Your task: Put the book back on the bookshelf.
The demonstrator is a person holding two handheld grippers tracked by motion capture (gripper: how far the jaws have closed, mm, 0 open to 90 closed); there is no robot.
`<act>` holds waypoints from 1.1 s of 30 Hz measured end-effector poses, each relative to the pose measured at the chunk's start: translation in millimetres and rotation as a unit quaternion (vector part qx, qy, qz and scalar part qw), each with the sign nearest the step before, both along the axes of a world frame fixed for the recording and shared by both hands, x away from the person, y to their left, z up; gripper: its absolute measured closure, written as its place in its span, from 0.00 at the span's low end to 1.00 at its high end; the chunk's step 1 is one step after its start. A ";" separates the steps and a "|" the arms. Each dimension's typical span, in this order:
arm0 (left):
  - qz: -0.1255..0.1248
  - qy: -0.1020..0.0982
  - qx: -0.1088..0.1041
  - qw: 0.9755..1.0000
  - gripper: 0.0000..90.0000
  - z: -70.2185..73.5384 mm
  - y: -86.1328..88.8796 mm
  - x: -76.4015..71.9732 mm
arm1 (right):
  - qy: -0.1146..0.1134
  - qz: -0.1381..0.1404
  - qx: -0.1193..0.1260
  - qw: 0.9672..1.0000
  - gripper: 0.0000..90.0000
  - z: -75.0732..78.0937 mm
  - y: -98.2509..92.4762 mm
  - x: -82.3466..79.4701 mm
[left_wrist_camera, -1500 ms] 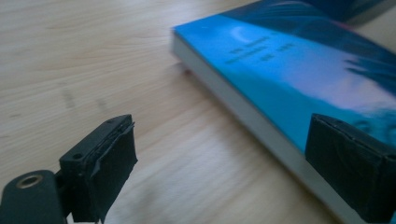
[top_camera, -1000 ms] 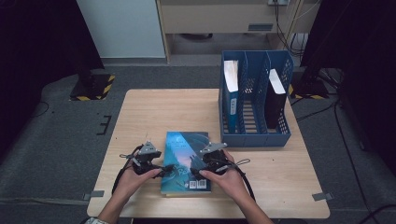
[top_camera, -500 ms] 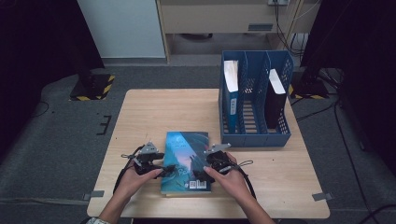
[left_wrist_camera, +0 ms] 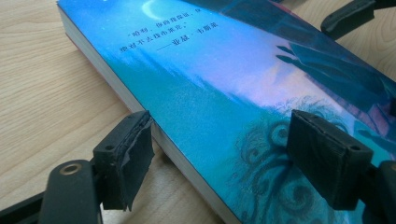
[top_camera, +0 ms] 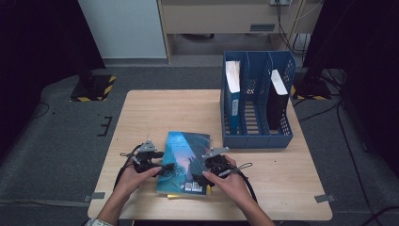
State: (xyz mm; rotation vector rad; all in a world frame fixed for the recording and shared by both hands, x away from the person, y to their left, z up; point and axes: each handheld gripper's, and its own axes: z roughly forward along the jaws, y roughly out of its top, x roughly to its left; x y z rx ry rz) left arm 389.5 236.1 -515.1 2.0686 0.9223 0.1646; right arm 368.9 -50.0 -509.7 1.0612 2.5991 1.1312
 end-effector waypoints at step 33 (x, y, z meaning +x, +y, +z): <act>-0.007 0.040 -0.024 0.999 0.18 -6.1 3.0 5.0 | 0.079 -0.010 0.090 0.993 0.10 -19.0 -14.3 20.1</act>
